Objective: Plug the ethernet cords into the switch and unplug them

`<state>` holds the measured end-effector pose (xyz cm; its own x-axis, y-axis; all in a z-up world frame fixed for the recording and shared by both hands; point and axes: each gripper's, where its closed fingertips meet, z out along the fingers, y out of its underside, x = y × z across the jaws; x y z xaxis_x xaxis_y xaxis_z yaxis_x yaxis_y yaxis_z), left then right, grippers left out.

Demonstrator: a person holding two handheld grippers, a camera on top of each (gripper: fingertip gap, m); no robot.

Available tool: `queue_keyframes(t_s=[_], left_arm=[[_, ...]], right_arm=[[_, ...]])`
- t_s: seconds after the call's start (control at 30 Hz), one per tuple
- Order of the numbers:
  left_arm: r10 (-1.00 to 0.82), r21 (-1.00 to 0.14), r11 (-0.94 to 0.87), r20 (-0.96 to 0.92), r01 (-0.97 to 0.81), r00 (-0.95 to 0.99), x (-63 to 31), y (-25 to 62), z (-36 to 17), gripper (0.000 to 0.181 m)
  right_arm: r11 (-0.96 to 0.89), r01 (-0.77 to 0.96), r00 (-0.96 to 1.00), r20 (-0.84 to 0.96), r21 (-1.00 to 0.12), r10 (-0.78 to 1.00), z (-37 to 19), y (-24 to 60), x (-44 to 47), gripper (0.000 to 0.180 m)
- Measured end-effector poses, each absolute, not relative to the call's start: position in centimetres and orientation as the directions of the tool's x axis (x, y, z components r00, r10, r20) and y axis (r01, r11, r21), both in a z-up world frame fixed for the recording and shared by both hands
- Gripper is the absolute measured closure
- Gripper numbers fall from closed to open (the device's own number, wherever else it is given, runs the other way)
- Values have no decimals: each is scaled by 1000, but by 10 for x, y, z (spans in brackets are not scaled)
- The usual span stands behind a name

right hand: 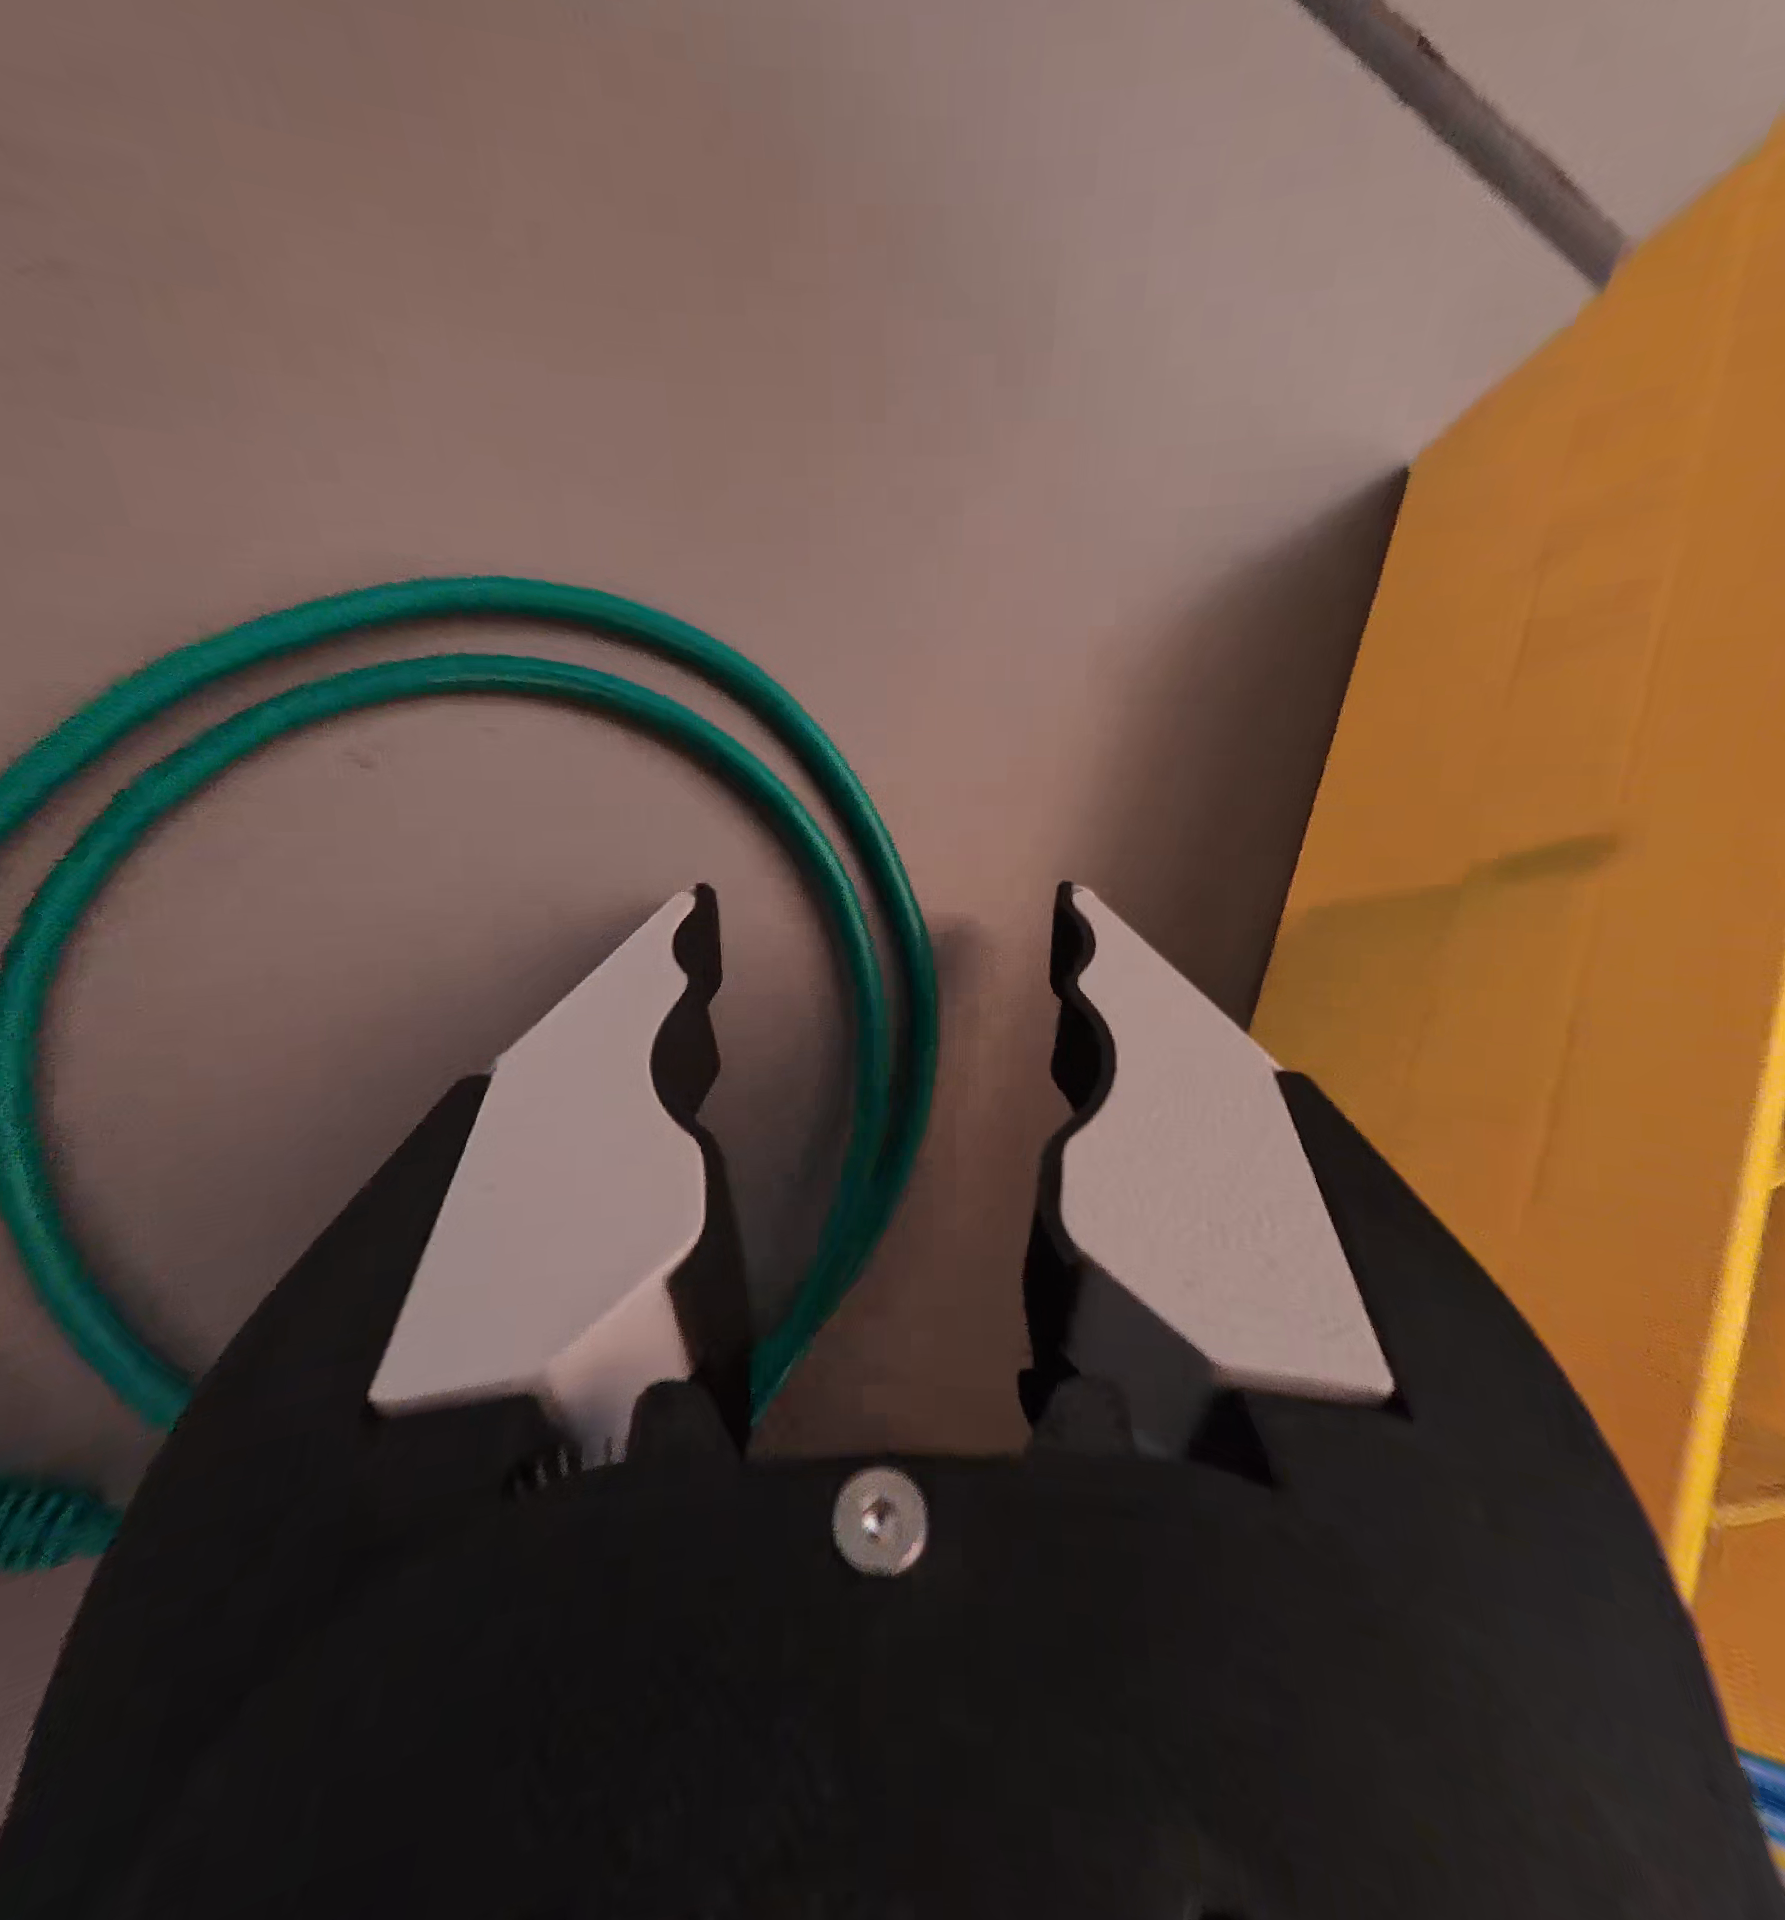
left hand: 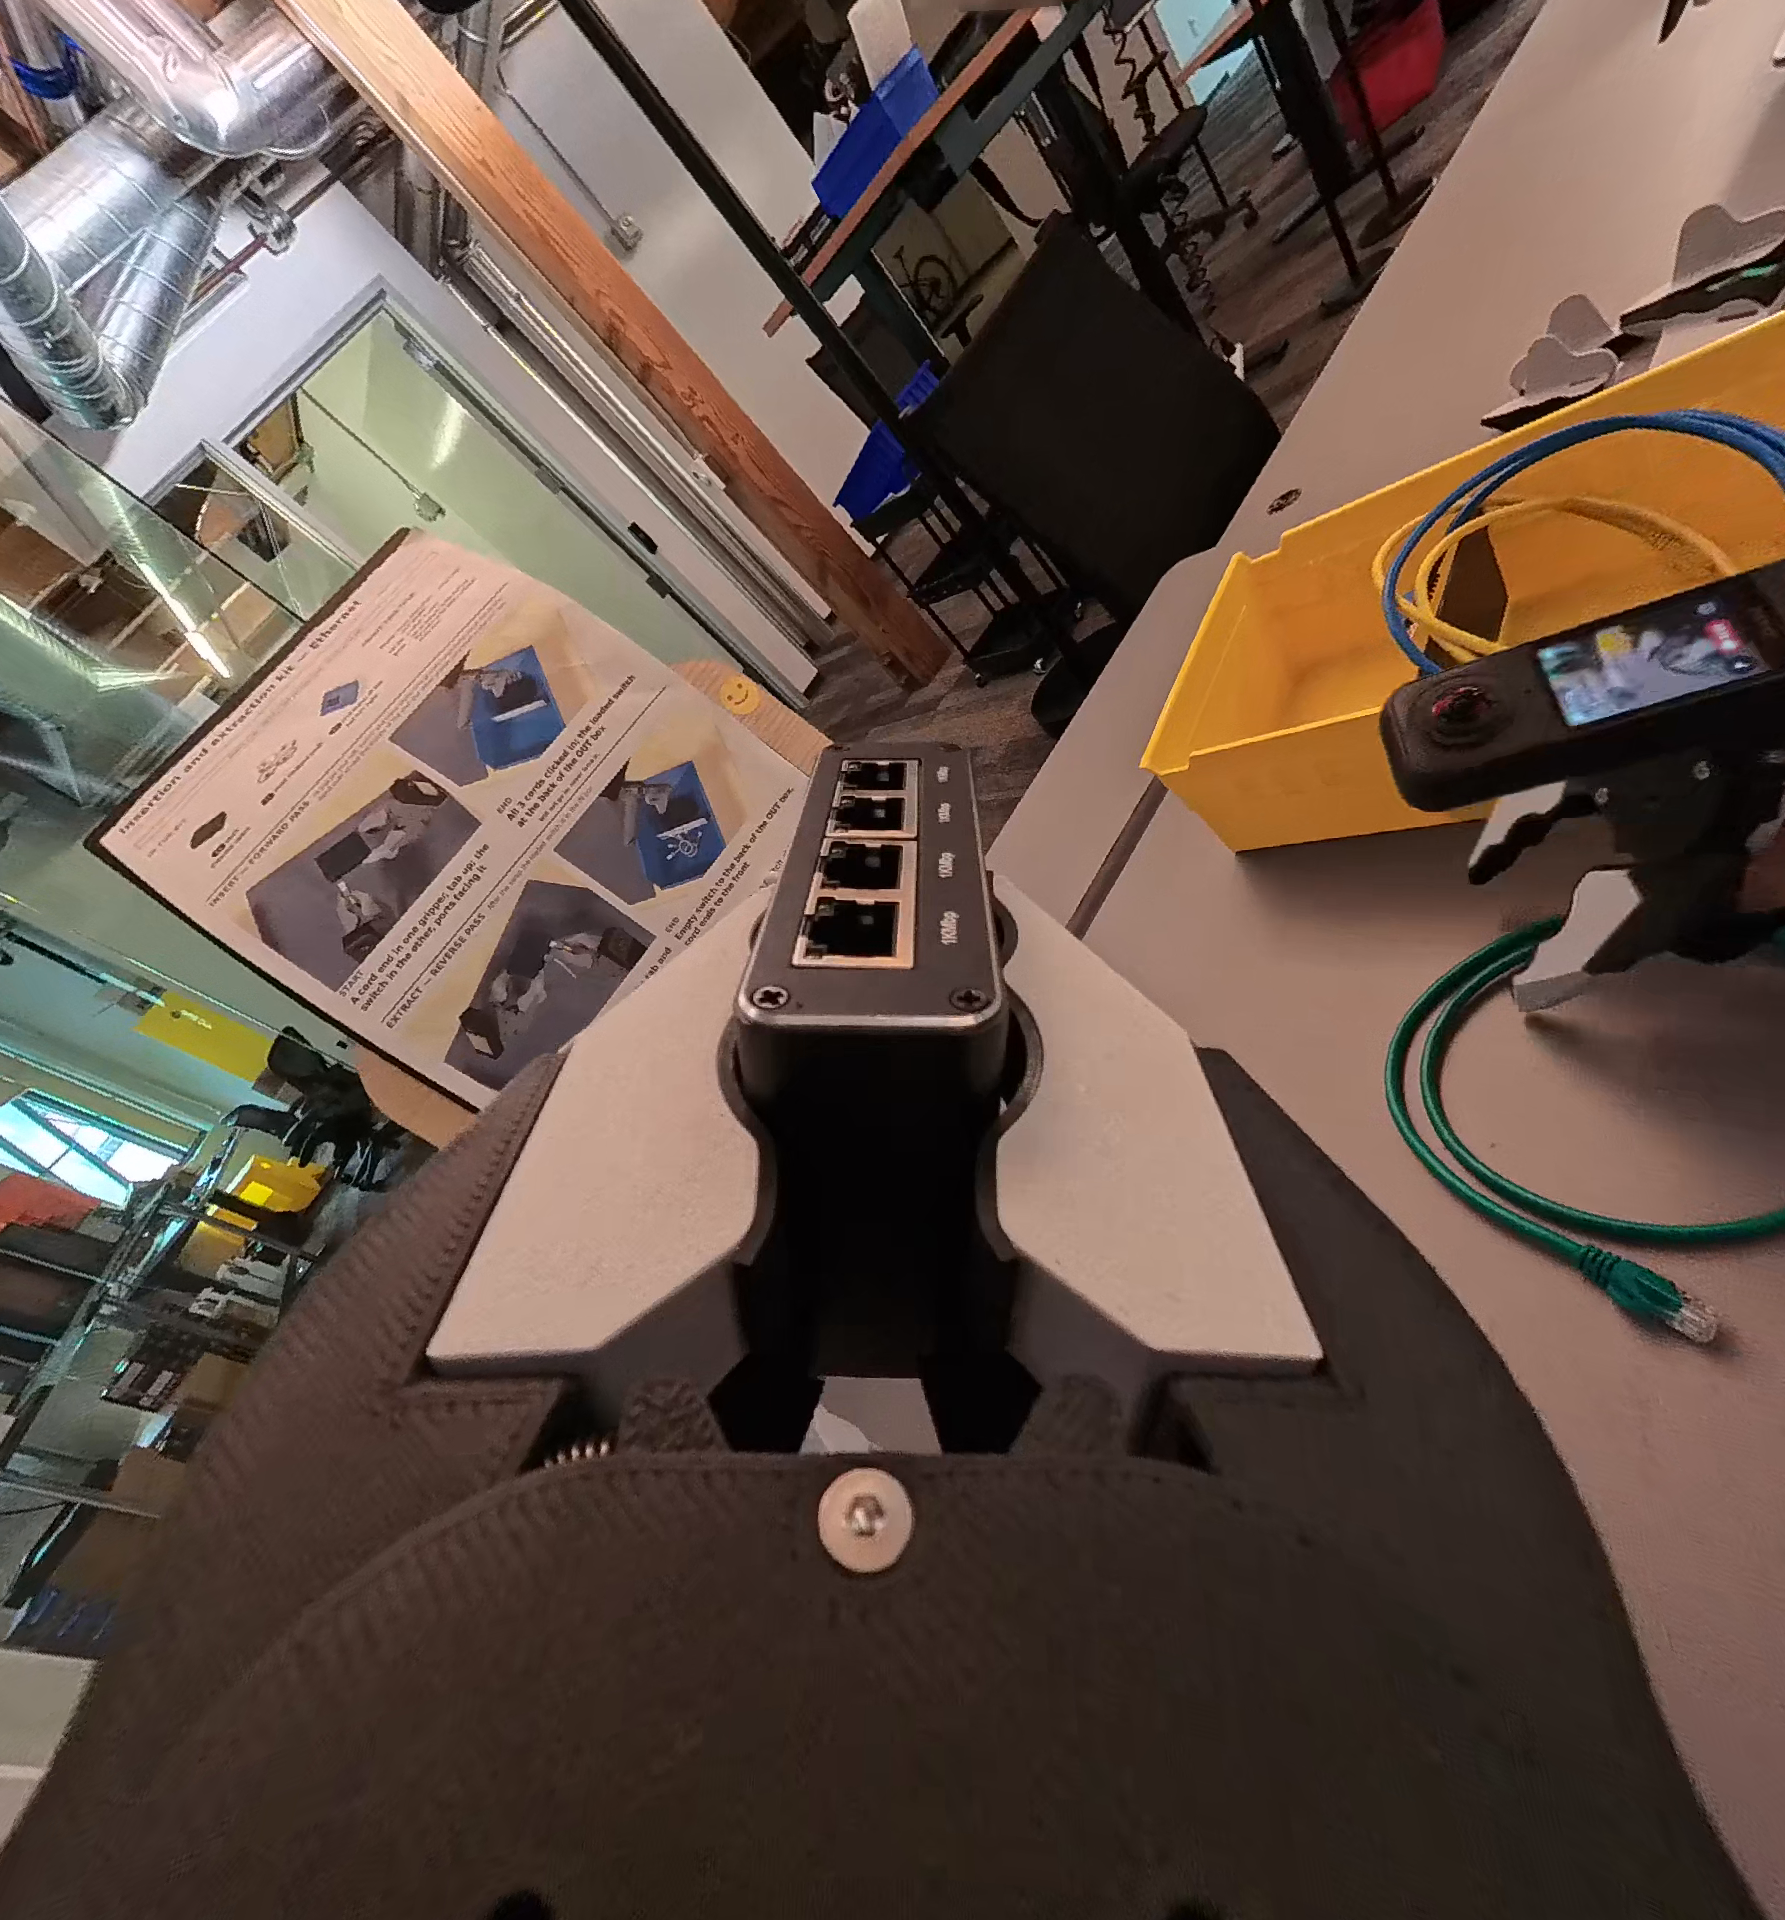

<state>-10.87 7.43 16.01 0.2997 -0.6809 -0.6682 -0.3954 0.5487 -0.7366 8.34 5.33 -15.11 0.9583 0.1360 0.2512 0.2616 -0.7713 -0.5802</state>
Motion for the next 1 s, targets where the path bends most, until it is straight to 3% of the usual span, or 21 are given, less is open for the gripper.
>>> queue_keyframes(t_s=[0.1,0.27,0.37,0.5,0.6,0.67,0.8,1.0], left_arm=[[-687,-745,546,-660,-382,303,-110,75,162,148],[-687,-745,546,-660,-383,303,-109,77,162,148],[-685,-744,551,-662,-377,305,-109,75,163,148],[-680,-742,556,-665,-374,308,-108,73,164,148],[-677,-736,557,-671,-385,303,-105,74,162,148],[-677,-732,555,-673,-395,298,-103,74,160,148],[-675,-727,553,-678,-408,291,-100,75,157,148],[-683,-735,545,-668,-404,295,-101,78,157,148]], right_arm=[[-811,216,972,198,-543,126,-159,46,90,122],[-803,252,963,57,-540,264,-164,39,71,174],[-728,236,954,12,-644,299,-127,45,58,175],[-505,348,934,249,-789,254,-13,58,77,175],[-386,452,887,449,-804,103,76,65,118,175],[-361,465,872,490,-808,26,117,69,148,175],[-386,444,859,506,-809,-73,150,73,210,174],[-457,376,858,489,-806,-156,142,38,270,174]])
